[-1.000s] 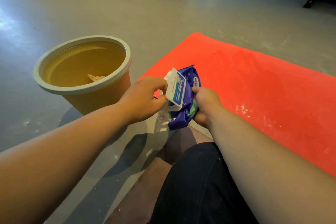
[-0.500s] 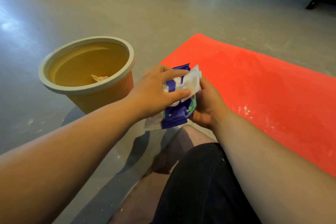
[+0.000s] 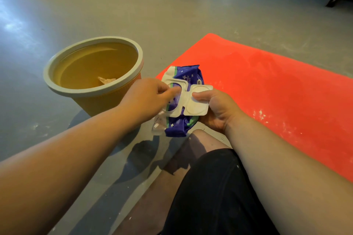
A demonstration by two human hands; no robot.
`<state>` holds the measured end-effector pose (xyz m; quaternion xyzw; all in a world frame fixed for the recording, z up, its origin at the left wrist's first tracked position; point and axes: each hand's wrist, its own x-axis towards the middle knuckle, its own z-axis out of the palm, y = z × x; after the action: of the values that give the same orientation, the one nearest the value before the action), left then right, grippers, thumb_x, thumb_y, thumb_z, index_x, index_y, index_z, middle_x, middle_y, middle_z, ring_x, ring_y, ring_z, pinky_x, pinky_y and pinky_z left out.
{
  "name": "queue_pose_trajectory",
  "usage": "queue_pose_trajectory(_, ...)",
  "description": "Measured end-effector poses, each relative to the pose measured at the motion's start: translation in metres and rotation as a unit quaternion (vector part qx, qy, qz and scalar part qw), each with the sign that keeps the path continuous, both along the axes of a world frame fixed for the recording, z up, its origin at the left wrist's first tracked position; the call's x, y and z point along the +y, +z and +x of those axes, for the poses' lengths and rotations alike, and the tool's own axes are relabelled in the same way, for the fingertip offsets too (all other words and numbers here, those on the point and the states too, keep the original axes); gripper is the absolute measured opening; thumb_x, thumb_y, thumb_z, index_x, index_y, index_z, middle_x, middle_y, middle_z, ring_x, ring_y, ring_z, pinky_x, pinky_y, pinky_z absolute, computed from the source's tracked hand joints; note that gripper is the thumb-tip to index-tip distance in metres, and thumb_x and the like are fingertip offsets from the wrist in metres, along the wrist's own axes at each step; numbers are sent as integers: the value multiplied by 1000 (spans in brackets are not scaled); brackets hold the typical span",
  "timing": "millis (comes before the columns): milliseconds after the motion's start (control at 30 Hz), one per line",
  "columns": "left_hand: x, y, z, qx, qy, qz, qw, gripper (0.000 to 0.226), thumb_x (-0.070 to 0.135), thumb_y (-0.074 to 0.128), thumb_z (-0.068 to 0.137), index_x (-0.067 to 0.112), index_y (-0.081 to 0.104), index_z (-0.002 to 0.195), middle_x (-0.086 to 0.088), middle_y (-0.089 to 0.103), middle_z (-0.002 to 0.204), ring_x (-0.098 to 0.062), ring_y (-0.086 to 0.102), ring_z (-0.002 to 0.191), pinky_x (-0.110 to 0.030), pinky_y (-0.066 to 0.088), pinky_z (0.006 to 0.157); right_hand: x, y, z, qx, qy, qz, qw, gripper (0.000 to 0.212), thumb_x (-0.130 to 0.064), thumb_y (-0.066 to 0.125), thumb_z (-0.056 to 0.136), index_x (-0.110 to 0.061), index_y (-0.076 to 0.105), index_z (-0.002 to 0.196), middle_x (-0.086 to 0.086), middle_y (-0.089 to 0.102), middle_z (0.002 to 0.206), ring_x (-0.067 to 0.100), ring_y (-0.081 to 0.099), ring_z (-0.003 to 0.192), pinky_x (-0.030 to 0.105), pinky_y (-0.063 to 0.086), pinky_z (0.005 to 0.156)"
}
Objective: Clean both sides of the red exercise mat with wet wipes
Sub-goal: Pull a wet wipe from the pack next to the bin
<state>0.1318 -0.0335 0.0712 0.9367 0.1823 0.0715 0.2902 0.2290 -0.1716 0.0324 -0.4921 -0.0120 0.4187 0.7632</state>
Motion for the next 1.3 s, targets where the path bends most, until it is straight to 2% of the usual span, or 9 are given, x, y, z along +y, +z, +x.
queue_pose_trajectory(100, 5, -2, 5, 39, 14, 1, 999, 29, 43, 51, 95, 23, 72, 97, 5, 69, 89, -10, 62, 81, -22, 49, 72, 1, 0, 0, 0, -9, -6, 1000, 37, 6, 46, 89, -7, 54, 122, 21, 64, 115, 37, 64, 95, 50, 53, 82)
queue_pose_trajectory(200, 7, 0, 8, 85, -19, 101, 991, 26, 38, 63, 89, 29, 69, 113, 8, 67, 109, -9, 60, 93, -27, 52, 83, 2, 2, -1, 0, -13, -8, 1000, 34, 7, 46, 89, -8, 55, 119, 21, 64, 111, 35, 65, 89, 48, 54, 79)
queue_pose_trajectory(433, 7, -6, 10, 67, -66, 262, 960, 27, 38, 50, 97, 24, 64, 115, 5, 55, 112, -11, 55, 93, -28, 52, 81, 4, 4, -3, -22, -18, -16, 999, 37, 12, 44, 87, -8, 55, 115, 17, 65, 102, 33, 65, 85, 47, 54, 77)
queue_pose_trajectory(633, 5, -8, 8, -19, 35, -56, 998, 11, 26, 49, 98, 18, 55, 94, 0, 60, 85, -13, 56, 74, -24, 45, 62, 2, -4, 5, -60, -99, -124, 986, 42, 17, 40, 83, -9, 54, 113, 19, 61, 99, 34, 61, 84, 52, 51, 82)
queue_pose_trajectory(833, 0, 5, 12, -145, 128, -347, 917, 17, 16, 37, 101, 15, 52, 93, -10, 70, 92, -22, 68, 92, -40, 56, 87, 2, -9, 8, -96, -122, -191, 969, 31, 13, 39, 80, -15, 52, 79, 13, 53, 86, 26, 50, 75, 39, 42, 67)
queue_pose_trajectory(967, -4, 5, 18, -178, 150, -390, 891, 13, 21, 40, 102, 21, 50, 95, -6, 68, 84, -22, 67, 93, -43, 55, 86, 1, -11, 9, -94, -136, -198, 966, 29, 11, 37, 80, -15, 50, 80, 11, 51, 84, 25, 48, 75, 39, 40, 66)
queue_pose_trajectory(1100, -3, -3, 24, -155, 167, -370, 900, 11, 31, 40, 102, 25, 48, 106, -1, 63, 101, -18, 64, 97, -40, 58, 79, 0, -8, 8, -75, -128, -173, 974, 32, 13, 38, 82, -15, 51, 81, 11, 53, 78, 26, 52, 73, 36, 46, 65)
queue_pose_trajectory(1233, -3, -16, 22, -50, 197, -447, 871, 48, 30, 61, 92, 27, 35, 133, 2, 55, 109, -21, 63, 97, -37, 60, 71, 2, -8, 8, -42, -128, -130, 982, 33, 13, 40, 86, -14, 53, 99, 13, 60, 88, 30, 60, 80, 43, 53, 71)
queue_pose_trajectory(1300, -1, -22, 20, -3, 194, -371, 908, 66, 11, 68, 86, 25, 33, 140, -1, 54, 115, -22, 60, 101, -35, 57, 75, 1, -10, 9, -46, -134, -143, 980, 35, 13, 39, 85, -16, 53, 100, 13, 59, 90, 29, 59, 79, 41, 51, 70)
